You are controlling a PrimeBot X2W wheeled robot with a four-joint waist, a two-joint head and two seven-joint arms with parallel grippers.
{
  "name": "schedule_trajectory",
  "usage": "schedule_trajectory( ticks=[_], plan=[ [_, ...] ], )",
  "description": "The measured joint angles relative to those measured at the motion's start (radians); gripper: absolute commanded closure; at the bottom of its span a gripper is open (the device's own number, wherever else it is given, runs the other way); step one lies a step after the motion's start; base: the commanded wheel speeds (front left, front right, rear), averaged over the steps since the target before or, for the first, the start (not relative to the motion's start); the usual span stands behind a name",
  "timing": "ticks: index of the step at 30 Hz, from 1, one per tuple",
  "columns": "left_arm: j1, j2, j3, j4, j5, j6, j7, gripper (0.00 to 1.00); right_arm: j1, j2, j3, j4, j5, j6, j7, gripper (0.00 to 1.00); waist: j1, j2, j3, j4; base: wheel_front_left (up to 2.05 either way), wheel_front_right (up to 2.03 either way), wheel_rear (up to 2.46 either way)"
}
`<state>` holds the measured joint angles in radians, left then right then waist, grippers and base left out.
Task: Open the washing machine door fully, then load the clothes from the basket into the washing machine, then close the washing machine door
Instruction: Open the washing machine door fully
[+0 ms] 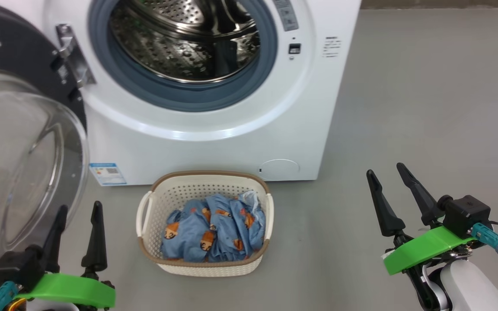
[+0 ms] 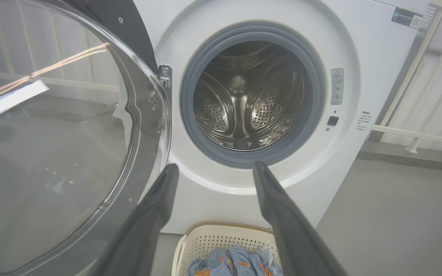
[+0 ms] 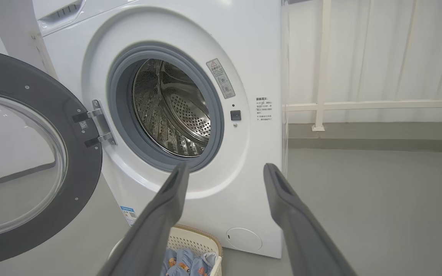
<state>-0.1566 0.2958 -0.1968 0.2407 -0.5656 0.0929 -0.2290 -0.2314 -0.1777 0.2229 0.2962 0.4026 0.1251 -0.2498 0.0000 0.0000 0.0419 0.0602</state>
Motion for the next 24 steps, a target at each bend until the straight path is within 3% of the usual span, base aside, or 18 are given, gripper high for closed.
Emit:
schedule_trajectory(
  ticks=[12, 24],
  plan=[
    [0.043, -0.011, 0.011, -0.043, -0.009, 0.004, -0.01, 0.0, 0.0, -0.014, 0.0, -0.005, -0.014, 0.0, 0.0, 0.0, 0.0, 0.0, -0.001, -0.103, 0.0, 0.0, 0.0],
    [0.08, -0.029, 0.025, -0.061, -0.008, -0.006, -0.019, 0.0, 0.0, -0.018, -0.002, -0.008, -0.025, 0.0, 0.0, 0.0, 0.0, 0.0, -0.024, -0.125, 0.0, 0.0, 0.0]
  ],
)
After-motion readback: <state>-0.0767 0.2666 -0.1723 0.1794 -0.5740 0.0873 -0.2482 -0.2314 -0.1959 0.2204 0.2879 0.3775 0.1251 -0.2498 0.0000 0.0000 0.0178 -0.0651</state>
